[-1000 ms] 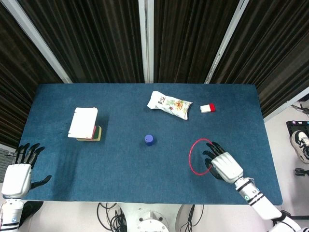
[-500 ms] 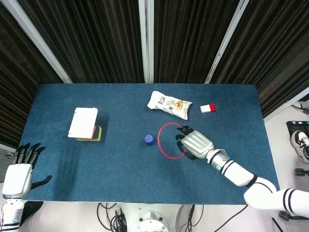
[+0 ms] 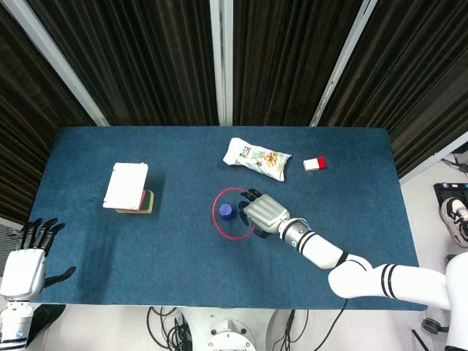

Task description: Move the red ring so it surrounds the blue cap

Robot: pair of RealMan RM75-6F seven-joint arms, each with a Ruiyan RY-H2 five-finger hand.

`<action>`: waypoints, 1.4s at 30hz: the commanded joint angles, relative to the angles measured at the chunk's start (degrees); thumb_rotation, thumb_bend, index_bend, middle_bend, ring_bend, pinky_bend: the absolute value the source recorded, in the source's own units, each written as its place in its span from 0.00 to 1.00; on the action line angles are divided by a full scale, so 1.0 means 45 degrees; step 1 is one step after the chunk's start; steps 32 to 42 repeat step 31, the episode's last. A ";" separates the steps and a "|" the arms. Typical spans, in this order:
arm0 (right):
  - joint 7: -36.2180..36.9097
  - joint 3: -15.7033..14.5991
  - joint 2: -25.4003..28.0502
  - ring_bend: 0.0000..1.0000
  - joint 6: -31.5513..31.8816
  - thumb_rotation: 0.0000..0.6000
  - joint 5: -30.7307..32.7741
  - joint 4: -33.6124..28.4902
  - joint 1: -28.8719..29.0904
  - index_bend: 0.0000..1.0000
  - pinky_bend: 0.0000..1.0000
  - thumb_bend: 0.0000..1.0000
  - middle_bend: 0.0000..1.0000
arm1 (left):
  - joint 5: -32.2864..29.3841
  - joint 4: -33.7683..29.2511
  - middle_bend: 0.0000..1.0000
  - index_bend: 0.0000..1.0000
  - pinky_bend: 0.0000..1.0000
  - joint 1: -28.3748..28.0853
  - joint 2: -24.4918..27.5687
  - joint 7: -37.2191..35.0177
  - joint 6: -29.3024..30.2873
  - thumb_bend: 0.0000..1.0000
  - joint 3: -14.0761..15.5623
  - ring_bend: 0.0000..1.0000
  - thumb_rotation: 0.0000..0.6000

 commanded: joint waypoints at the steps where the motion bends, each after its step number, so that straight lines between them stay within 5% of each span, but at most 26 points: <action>1: -0.0560 -0.0420 -0.0069 0.00 0.0771 1.00 0.0370 -0.0325 0.0022 0.27 0.00 0.04 0.16 | -0.0018 0.0101 0.09 0.16 0.00 0.0013 -0.0027 -0.0106 -0.0015 0.00 0.0009 0.00 1.00; 11: -0.0776 -0.1101 0.1445 0.00 0.3627 1.00 -0.0668 -0.2628 -0.1333 0.18 0.00 0.00 0.13 | 0.0165 0.0227 0.09 0.16 0.00 -0.0192 -0.0085 -0.0201 -0.0095 0.00 -0.0089 0.00 1.00; 18: 0.0331 -0.3156 0.3013 0.00 0.9081 1.00 -0.4749 -0.3565 -0.5348 0.17 0.00 0.12 0.13 | 0.0157 0.0407 0.09 0.16 0.00 -0.0319 -0.0196 -0.0252 -0.0142 0.00 -0.0198 0.00 1.00; 25: 0.2963 -0.4242 0.3446 0.00 1.3018 1.00 -0.6270 -0.2401 -0.8866 0.13 0.00 0.16 0.12 | 0.0079 0.0321 0.09 0.16 0.00 -0.0470 -0.0217 -0.0025 -0.0301 0.00 -0.0280 0.00 1.00; 31: 0.4379 -0.4423 0.3905 0.00 1.3480 1.00 -0.6824 -0.2131 -0.9890 0.13 0.00 0.16 0.12 | 0.0077 0.0062 0.09 0.16 0.00 -0.0561 -0.0137 0.0298 -0.0310 0.00 -0.0351 0.00 1.00; 42: 0.4379 -0.4423 0.3905 0.00 1.3480 1.00 -0.6824 -0.2131 -0.9890 0.13 0.00 0.16 0.12 | 0.0077 0.0062 0.09 0.16 0.00 -0.0561 -0.0137 0.0298 -0.0310 0.00 -0.0351 0.00 1.00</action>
